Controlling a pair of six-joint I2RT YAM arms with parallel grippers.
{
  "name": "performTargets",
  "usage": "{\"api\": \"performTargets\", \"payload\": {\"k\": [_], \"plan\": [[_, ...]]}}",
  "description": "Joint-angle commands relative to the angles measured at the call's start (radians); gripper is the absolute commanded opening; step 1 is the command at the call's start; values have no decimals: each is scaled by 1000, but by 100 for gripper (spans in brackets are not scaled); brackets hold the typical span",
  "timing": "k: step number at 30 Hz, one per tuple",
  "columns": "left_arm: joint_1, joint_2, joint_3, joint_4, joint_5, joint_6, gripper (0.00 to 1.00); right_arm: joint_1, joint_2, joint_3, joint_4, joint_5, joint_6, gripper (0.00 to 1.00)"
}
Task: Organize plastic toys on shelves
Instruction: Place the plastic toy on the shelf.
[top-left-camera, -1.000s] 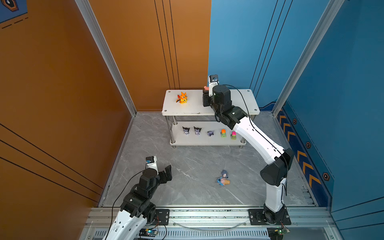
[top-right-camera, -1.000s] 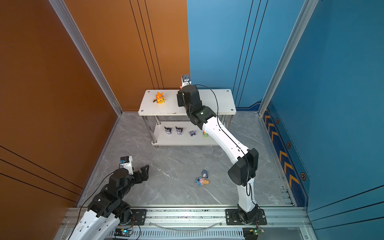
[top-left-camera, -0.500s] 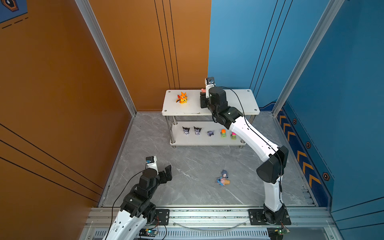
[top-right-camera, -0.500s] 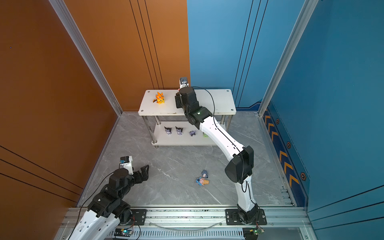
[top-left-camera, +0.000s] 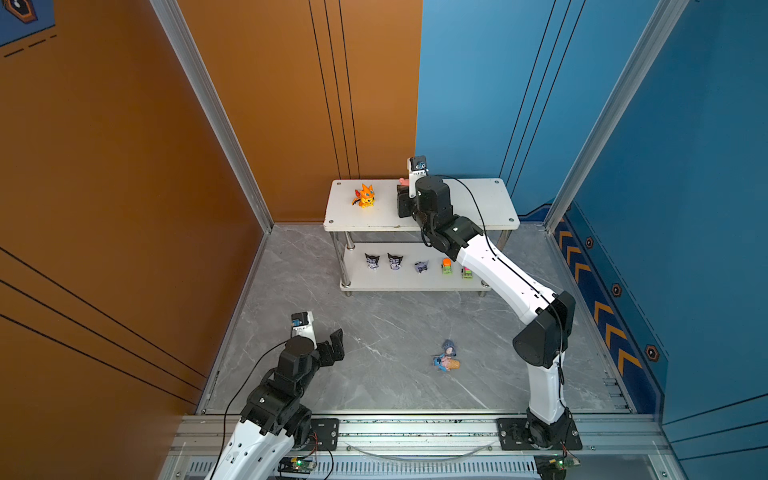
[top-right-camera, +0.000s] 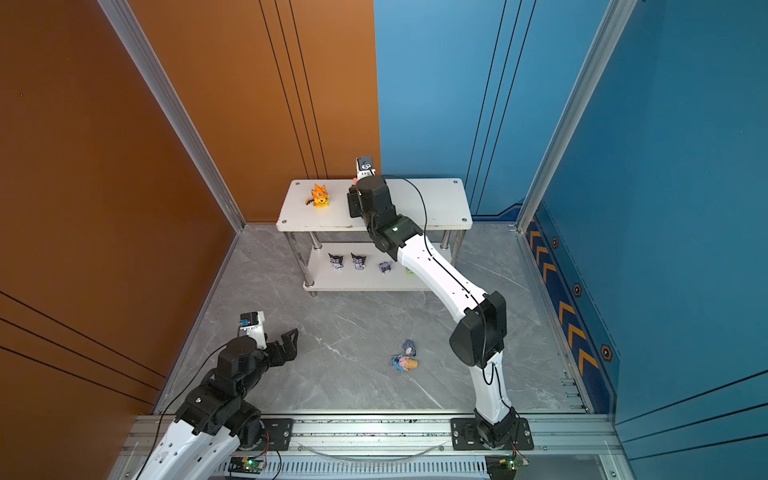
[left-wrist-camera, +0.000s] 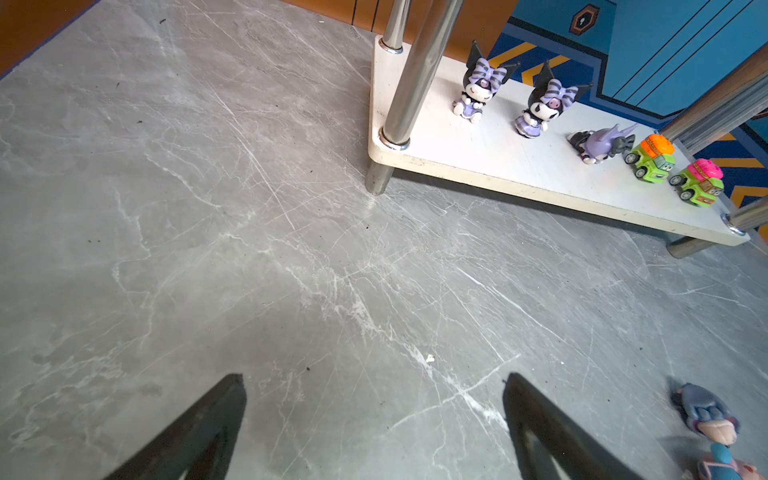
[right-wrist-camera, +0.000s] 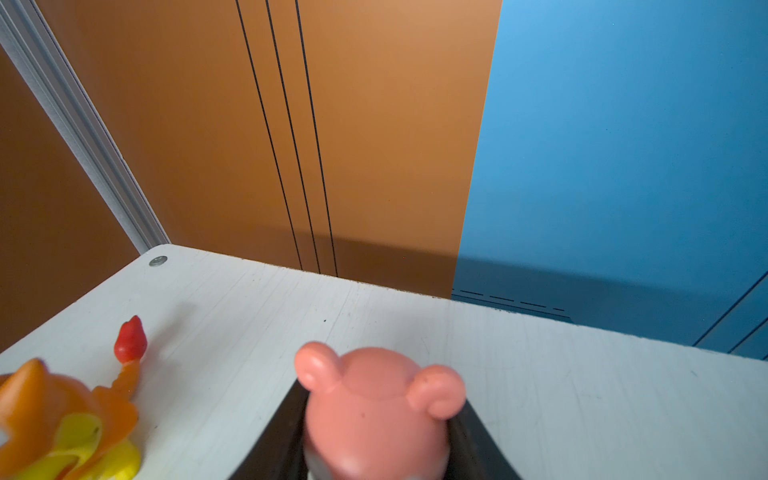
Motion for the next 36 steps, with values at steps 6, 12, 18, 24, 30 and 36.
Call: {"api": "performTargets", "payload": {"k": [6,12,18,24,30,36], "plan": [[10,-5,-17,11,18,18,98,12,-28,-12,-15,-23,27,27],[10,-5,-17,10,17,18,98,15,-33,-26,-23,-19,17,34],[11,-3,-18,12,19,19,98,17,-40,-29,-22,-16,12,43],[10,-4,-17,12,20,18,98,17,-44,-29,-27,-15,11,53],[10,-3,-18,13,20,18,98,17,-51,-36,-33,-10,13,61],[10,-5,-18,13,22,20,98,17,-73,-60,-27,0,16,70]]}}
